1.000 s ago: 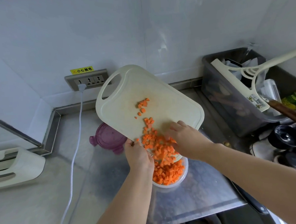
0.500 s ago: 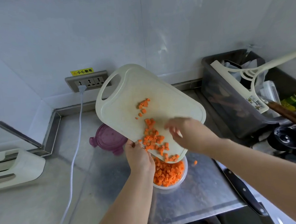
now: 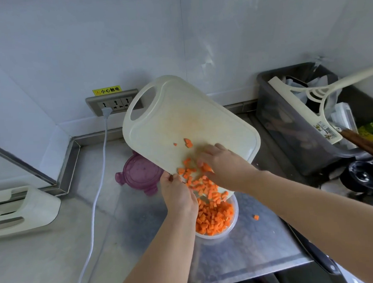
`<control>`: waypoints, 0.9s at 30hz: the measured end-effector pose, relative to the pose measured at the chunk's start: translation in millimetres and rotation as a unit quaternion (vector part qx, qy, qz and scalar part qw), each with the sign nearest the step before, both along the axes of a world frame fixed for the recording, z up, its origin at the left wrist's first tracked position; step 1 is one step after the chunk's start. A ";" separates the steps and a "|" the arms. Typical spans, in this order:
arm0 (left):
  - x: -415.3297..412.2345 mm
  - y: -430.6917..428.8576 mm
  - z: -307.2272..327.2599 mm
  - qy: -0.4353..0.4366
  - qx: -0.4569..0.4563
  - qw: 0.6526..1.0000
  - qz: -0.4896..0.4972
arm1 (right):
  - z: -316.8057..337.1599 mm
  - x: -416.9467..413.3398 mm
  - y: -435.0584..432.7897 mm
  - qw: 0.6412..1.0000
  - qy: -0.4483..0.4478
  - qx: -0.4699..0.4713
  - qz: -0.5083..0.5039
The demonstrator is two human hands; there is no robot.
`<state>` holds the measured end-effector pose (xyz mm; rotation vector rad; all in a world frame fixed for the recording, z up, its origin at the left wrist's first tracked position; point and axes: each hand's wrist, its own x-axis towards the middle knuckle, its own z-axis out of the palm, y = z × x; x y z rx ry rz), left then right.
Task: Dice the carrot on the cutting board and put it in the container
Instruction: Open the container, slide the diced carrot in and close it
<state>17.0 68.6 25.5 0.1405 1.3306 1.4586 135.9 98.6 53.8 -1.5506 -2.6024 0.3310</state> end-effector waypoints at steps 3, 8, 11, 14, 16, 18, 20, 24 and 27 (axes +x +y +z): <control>-0.9 2.4 -4.6 -0.001 0.000 1.000 0.000 | -16.3 5.0 -19.9 0.999 -0.003 -0.037 -0.006; -3.4 6.9 -13.8 0.018 0.013 1.000 0.010 | -35.7 3.4 -54.5 0.996 0.039 -0.075 -0.012; -6.2 5.5 -14.2 0.010 0.017 1.000 0.012 | -23.4 5.5 -56.2 0.993 0.080 -0.087 -0.006; -5.6 2.5 -9.0 -0.015 0.023 1.000 0.010 | 9.3 -2.8 -22.7 0.985 0.165 -0.021 -0.037; -3.7 0.1 -6.0 -0.021 0.021 1.000 0.008 | 26.8 -15.4 7.1 0.983 0.175 0.036 -0.048; -2.2 -1.8 -4.0 -0.017 0.017 1.000 0.006 | 36.1 -28.6 29.5 0.988 0.139 0.052 -0.041; -1.5 -2.8 -2.3 -0.016 0.023 1.000 0.002 | 37.0 -36.4 38.0 0.995 0.086 0.044 -0.011; -4.3 -4.0 -3.6 -0.016 0.036 0.999 -0.017 | 24.3 -35.0 22.9 0.998 0.035 0.024 0.051; -8.0 -3.4 -7.4 -0.028 0.050 0.998 -0.031 | 7.0 -28.8 1.9 0.997 0.033 0.011 0.073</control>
